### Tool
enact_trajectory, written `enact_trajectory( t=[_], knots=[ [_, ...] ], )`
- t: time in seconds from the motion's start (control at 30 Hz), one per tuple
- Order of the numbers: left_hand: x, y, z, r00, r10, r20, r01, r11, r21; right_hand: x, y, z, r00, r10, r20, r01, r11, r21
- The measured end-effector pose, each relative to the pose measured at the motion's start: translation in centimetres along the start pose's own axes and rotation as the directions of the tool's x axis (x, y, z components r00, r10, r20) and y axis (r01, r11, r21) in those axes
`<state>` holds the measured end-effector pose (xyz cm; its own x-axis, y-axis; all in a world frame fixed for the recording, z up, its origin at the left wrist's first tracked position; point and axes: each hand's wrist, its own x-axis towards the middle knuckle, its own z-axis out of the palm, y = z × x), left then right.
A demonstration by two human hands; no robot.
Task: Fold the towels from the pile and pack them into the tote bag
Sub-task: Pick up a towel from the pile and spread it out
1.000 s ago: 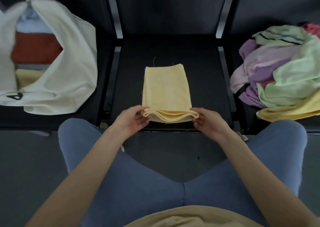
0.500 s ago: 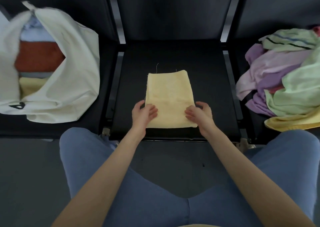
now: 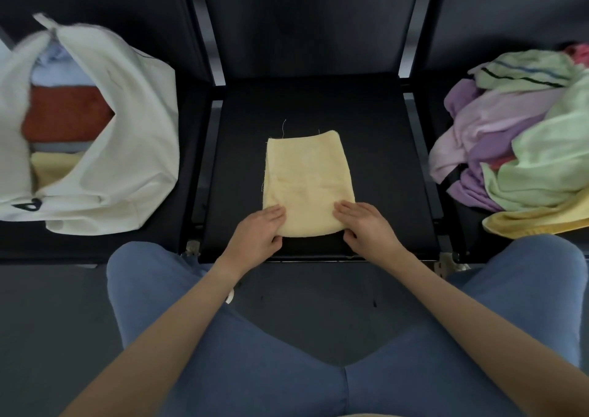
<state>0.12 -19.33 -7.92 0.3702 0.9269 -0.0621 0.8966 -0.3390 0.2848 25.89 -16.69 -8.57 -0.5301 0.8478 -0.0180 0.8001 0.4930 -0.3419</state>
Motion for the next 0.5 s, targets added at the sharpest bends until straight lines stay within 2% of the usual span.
enact_trajectory(
  t=[0.1, 0.17, 0.23, 0.37, 0.5],
  knots=[
    [0.3, 0.5, -0.8, 0.999, -0.055, -0.002, 0.055, 0.998, -0.041, 0.3, -0.1, -1.2, 0.999, 0.048, 0.003, -0.048, 0.999, -0.011],
    [0.0, 0.9, -2.0, 0.993, -0.114, 0.014, 0.115, 0.981, -0.156, 0.1, -0.2, -2.4, 0.991, 0.128, 0.023, -0.13, 0.988, 0.078],
    [-0.4, 1.4, -3.1, 0.984, -0.174, 0.03, 0.174, 0.924, -0.341, -0.3, -0.3, -3.6, 0.975, 0.211, 0.066, -0.221, 0.942, 0.252],
    [-0.7, 1.7, -4.8, 0.966, -0.258, 0.03, 0.227, 0.784, -0.577, 0.0, 0.2, -5.3, 0.943, 0.319, 0.099, -0.312, 0.737, 0.6],
    [1.0, 1.3, -4.9, 0.906, -0.423, 0.019, 0.301, 0.612, -0.732, 1.8, 0.4, -5.5, 0.862, 0.47, 0.191, -0.405, 0.41, 0.818]
  ],
)
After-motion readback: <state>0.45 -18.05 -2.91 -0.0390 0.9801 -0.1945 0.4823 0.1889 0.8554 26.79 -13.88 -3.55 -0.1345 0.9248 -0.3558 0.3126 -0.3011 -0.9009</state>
